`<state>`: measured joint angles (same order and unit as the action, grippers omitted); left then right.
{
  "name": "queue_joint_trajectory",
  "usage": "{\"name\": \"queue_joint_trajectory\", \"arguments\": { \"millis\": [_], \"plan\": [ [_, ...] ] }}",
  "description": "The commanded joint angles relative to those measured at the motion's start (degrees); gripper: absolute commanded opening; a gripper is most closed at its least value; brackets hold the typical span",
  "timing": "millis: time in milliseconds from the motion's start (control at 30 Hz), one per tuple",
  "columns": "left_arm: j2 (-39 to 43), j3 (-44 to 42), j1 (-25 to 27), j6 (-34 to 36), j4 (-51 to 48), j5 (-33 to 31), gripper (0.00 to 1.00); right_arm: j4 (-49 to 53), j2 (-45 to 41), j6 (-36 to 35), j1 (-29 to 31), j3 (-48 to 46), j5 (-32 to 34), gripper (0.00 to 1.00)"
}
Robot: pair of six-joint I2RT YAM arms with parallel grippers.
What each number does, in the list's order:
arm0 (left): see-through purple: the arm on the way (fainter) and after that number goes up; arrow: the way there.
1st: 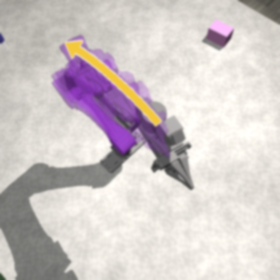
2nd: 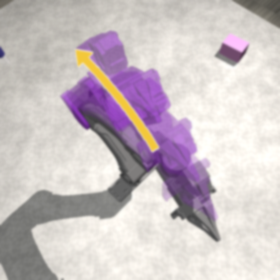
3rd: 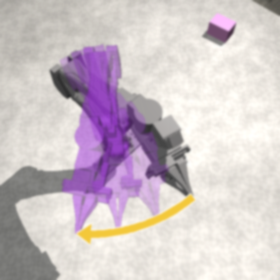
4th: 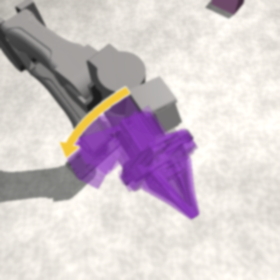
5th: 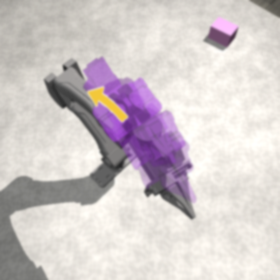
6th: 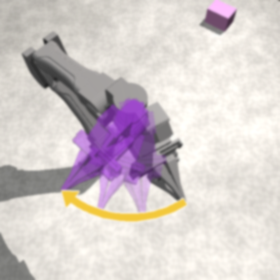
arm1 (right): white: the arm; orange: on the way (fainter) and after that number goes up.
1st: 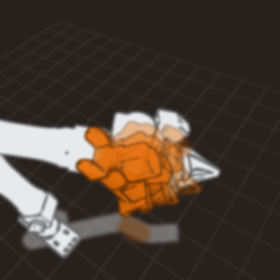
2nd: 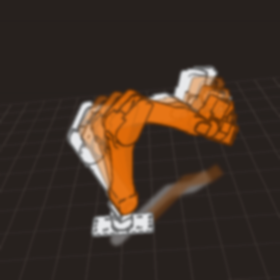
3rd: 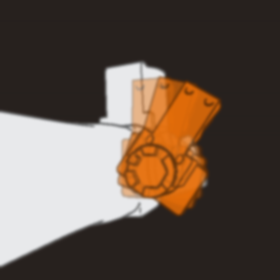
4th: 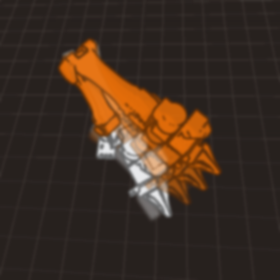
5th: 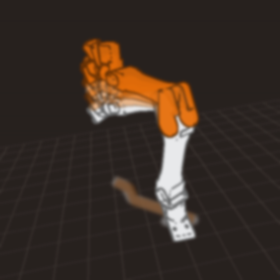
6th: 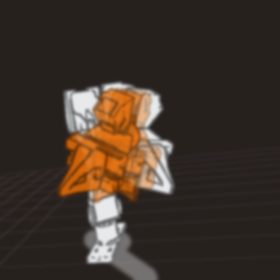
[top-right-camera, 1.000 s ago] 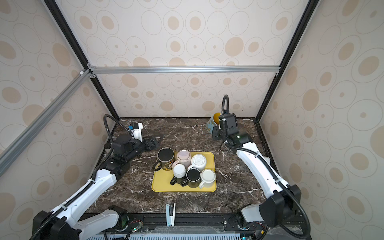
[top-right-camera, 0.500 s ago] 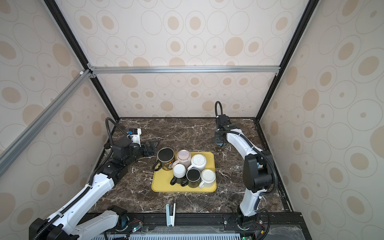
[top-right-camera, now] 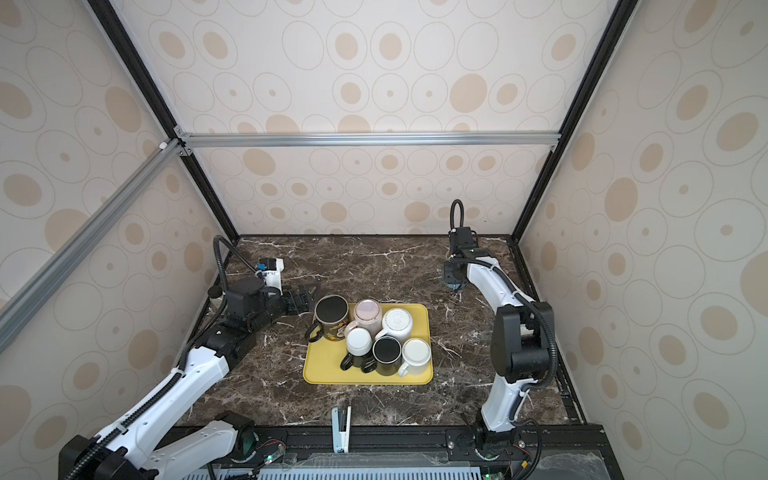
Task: Turn the mug right side up
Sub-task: 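Lower the upright mug onto the table with the right gripper and open it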
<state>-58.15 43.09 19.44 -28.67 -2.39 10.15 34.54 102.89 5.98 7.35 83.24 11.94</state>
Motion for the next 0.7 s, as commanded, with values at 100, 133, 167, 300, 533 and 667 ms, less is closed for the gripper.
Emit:
{"name": "queue_joint_trajectory", "arguments": {
  "millis": [100, 133, 167, 300, 533, 667],
  "plan": [
    [0.82, -0.45, -0.02, 0.39, -0.99, 1.47, 0.99, -5.53, -2.24, -4.25, -0.06, -3.07, 0.83, 0.00],
    [0.99, -0.75, -0.08, 0.21, -0.74, 1.69, 0.99, -6.20, -2.28, -4.47, -0.06, -3.77, 0.97, 0.00],
    [1.18, -0.91, -0.05, -0.02, -0.60, 1.79, 0.99, -6.92, -2.38, -4.57, -0.06, -4.62, 1.12, 0.00],
    [1.22, -1.41, -0.08, -0.23, -0.50, 2.15, 0.99, -8.92, -2.87, -4.61, -0.05, -7.31, 0.67, 0.00],
    [1.34, -1.65, -0.05, -0.43, -0.42, 2.55, 0.99, -10.75, -4.45, -3.70, -0.04, -10.86, -0.06, 0.00],
    [1.24, -1.94, 0.05, -0.12, -0.66, 2.42, 1.00, -10.73, -4.97, -2.46, -0.06, -11.86, -0.25, 0.04]
  ]
}}
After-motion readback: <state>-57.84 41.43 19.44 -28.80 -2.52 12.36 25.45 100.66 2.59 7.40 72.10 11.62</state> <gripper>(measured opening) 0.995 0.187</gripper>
